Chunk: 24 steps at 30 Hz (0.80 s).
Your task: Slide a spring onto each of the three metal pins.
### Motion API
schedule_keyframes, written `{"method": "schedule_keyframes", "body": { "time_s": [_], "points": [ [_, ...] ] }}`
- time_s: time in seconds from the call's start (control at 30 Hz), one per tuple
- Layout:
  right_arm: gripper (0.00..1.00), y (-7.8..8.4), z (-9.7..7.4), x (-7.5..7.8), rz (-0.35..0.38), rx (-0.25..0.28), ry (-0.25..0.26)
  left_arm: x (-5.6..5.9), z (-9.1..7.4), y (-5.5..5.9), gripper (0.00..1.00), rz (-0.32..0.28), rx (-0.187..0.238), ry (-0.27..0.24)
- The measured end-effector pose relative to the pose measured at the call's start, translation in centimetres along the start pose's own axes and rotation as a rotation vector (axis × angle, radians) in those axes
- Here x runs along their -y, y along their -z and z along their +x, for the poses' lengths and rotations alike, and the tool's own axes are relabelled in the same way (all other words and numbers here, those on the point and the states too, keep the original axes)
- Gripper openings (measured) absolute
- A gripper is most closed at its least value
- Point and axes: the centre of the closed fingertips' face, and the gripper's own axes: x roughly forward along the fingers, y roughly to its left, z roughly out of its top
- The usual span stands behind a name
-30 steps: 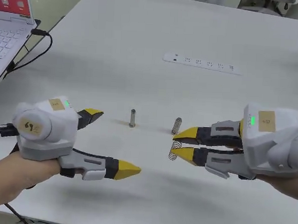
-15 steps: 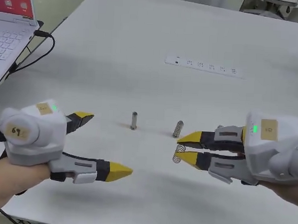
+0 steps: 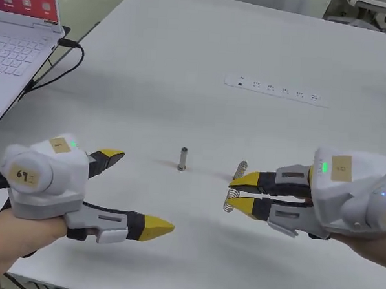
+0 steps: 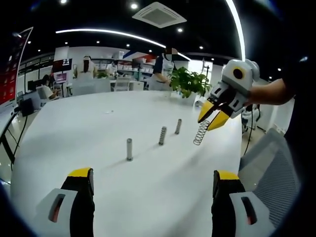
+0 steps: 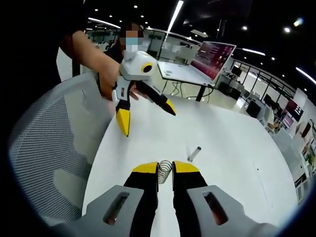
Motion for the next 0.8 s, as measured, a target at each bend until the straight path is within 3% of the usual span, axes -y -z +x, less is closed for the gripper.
{"method": "schedule_keyframes", "body": {
  "time_s": [0.23, 0.43, 0.8],
  "points": [
    [0.07, -0.6, 1.8, 0.5, -0.016, 0.006, -0.019, -0.9, -0.6, -0.3, 0.98, -0.004, 0.012, -0.019],
    [0.07, -0.7, 3.0, 1.3, -0.022, 0.007, -0.023, -1.1, -0.8, -0.1, 0.98, -0.003, 0.014, -0.023],
    [0.08, -1.4, 4.6, 4.2, -0.008, 0.015, 0.029, -0.9, -0.9, -0.1, 0.98, -0.004, 0.025, -0.022]
  ]
}}
